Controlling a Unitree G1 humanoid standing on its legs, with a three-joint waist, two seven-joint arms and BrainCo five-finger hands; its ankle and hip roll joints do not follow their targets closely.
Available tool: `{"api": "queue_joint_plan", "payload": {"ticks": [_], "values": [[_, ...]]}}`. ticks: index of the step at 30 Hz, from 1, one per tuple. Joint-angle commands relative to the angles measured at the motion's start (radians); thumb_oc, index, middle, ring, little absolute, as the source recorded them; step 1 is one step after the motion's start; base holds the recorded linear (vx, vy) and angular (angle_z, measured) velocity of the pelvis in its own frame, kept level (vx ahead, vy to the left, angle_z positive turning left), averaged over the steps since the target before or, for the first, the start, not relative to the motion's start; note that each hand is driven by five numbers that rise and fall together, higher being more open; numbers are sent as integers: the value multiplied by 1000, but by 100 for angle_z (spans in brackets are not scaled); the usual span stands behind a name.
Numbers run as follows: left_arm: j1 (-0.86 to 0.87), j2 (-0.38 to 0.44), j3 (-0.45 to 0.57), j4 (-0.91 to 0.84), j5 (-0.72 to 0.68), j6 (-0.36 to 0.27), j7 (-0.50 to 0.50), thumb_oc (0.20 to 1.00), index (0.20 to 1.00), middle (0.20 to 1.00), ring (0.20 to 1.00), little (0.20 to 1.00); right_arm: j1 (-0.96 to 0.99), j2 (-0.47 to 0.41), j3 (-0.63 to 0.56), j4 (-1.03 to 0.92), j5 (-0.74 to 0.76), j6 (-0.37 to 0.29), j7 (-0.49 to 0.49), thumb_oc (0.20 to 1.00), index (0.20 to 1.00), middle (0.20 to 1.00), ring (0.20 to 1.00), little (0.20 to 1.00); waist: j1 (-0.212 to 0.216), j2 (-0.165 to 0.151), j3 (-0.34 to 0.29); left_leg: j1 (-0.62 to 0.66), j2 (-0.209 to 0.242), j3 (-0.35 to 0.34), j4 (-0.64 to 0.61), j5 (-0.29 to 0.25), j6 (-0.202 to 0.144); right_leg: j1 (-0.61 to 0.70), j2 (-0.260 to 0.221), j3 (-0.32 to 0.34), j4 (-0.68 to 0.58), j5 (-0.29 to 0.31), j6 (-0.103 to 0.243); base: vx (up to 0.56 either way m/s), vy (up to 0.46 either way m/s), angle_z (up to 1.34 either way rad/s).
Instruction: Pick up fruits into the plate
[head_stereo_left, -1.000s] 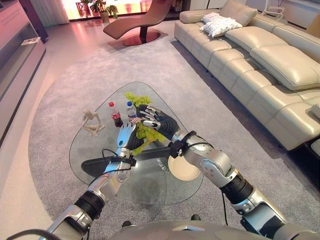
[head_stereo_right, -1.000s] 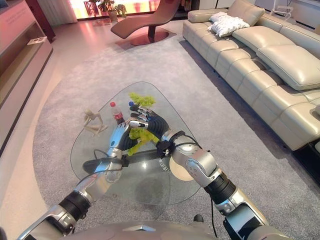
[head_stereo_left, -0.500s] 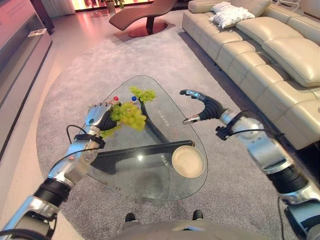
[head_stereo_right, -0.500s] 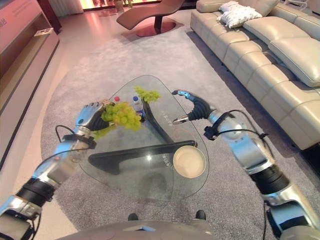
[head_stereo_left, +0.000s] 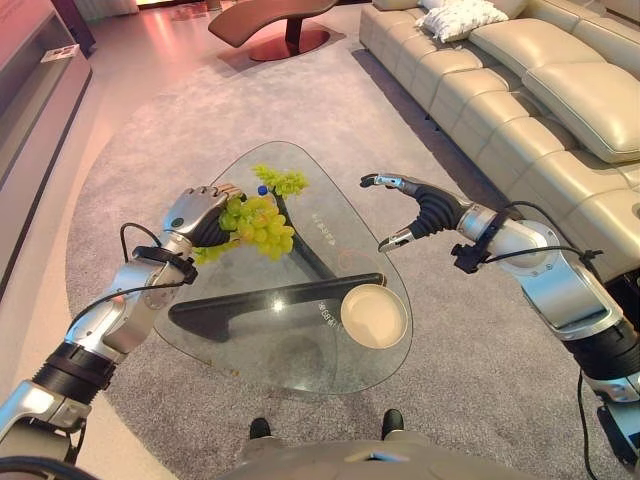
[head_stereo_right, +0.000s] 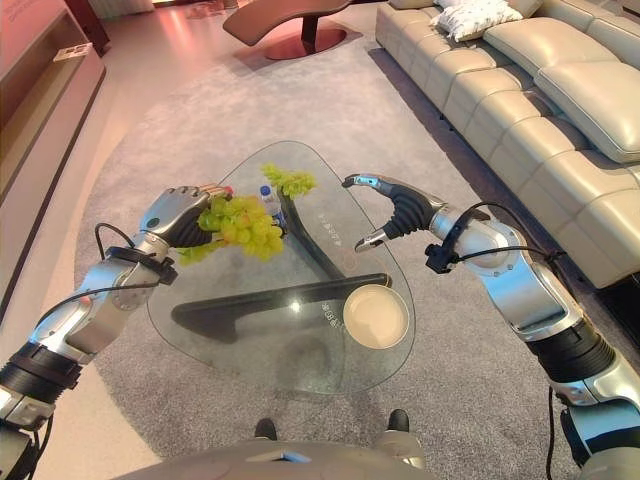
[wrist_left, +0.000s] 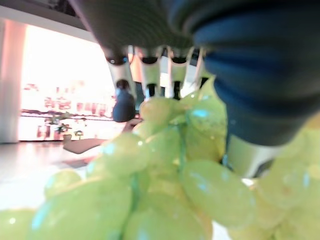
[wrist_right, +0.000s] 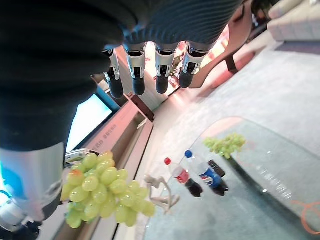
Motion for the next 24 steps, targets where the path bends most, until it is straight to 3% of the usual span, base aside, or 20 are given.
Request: {"api": "queue_joint_plan", "payload": {"ticks": [1,8,16,24], "values": [[-145,27,7,-40,0,-32,60,200,200,200,200,200,-76,46,46,-39,86,7,-33,1000,1000,1000,1000,1000,-4,-40,-41,8,-16,-16,20,-69,26,40,-36,4,48,-58,18,0,0,0],[-172,-35,-22,-75,-23,-41,109,200,200,200,200,200,-100,128,102,-30,129,31,-59,1000,1000,1000,1000,1000,5,-41,-40,11,-11,-9,22,-69,24,44,-42,-6,45,-55,19,0,0,0],[-165,-133,-28,-119,-45,-76,171,200,200,200,200,200,-102,228,156,-35,278,117,-83,1000,1000,1000,1000,1000,17,-51,-41,16,-10,-6,22,-73,23,50,-48,-14,41,-53,20,0,0,0],[-167,-180,-49,-145,-44,-91,160,200,200,200,200,200,-97,289,184,-27,373,131,-101,1000,1000,1000,1000,1000,25,-55,-44,16,-9,-4,22,-75,22,51,-54,-24,38,-49,23,2,-7,1]]}}
